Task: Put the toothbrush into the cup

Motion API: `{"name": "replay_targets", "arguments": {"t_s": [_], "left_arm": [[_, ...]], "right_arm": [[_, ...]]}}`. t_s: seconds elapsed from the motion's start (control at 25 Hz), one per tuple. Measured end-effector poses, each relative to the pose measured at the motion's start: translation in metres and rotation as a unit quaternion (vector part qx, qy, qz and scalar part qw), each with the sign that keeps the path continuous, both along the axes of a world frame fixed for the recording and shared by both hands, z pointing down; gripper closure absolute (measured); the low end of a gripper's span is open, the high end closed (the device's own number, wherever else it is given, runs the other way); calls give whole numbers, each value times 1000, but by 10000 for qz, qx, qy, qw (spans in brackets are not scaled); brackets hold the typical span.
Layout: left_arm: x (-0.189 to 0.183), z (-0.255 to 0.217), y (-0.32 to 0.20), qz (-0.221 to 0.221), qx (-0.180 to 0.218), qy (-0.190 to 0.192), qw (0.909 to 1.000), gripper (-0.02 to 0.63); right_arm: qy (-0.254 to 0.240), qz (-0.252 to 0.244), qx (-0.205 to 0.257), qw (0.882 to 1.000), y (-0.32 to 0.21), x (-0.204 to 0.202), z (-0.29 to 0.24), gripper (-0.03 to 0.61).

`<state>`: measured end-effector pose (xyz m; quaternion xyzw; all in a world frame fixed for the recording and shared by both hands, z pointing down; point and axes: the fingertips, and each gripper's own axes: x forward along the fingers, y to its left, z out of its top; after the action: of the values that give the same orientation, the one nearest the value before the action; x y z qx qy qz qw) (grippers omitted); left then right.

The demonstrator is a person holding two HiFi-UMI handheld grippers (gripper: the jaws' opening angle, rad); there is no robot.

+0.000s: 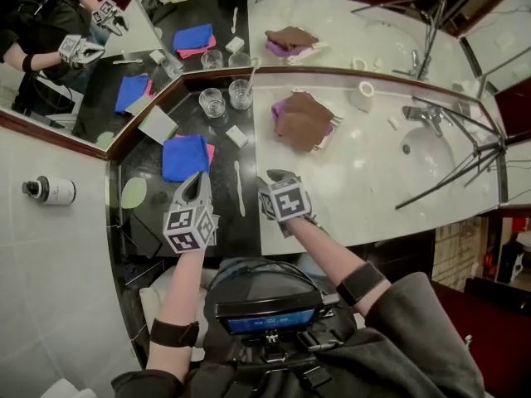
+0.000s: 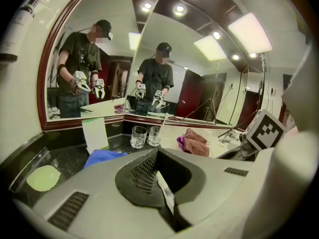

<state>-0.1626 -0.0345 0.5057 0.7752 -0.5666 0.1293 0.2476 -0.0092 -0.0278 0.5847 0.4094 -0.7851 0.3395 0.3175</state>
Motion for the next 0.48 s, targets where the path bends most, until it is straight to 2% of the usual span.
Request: {"name": "replay_targets", "arguments": {"t_s": [0.16,0.4,0.48], "left_arm": [[-15,13,1,58,-99,118,9999,613],[-39,24,-8,136,-109,176,9997,613],[-46,26,-10,163,-109,193,9996,613]], "right_arm": [[212,8,-585,9981,6,-33,22,367],[633,137,-880,9940,-3,-66,48,344],[725,223,-1170,9902,5,-70,67,333]]}}
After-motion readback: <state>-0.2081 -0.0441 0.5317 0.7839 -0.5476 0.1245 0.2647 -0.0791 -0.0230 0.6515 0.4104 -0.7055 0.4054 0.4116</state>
